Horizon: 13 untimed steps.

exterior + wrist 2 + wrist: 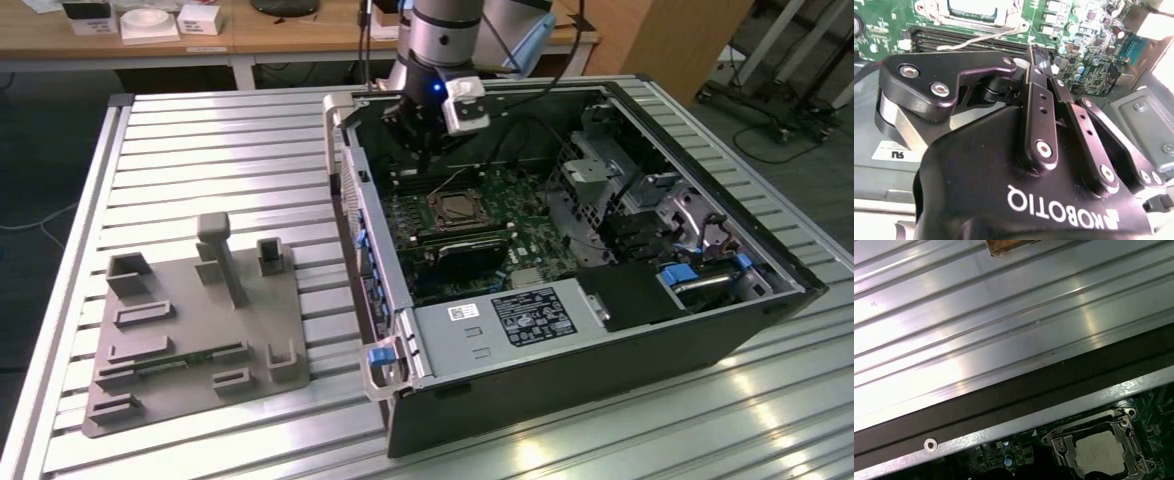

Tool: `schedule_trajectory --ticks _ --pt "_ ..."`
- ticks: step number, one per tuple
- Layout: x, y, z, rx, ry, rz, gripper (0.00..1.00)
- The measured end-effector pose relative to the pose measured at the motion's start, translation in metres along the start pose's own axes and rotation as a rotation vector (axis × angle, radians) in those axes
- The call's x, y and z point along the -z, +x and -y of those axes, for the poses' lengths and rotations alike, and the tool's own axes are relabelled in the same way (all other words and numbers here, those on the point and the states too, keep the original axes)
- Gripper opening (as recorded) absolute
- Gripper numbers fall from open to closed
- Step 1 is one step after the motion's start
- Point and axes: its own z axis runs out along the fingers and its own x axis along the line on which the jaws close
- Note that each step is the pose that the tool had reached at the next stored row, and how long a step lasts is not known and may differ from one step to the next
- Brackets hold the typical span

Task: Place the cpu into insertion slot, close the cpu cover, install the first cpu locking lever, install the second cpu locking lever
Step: 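Install the first cpu locking lever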

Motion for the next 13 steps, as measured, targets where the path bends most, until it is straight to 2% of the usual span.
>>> schedule_trajectory --ticks 7,13 --pt "-0.0029 -0.0107 -0.0036 0.037 0.0001 -0.0008 0.11" --pt "-0.0037 -0.0111 -0.0038 0.136 0.0009 -0.0032 0.11"
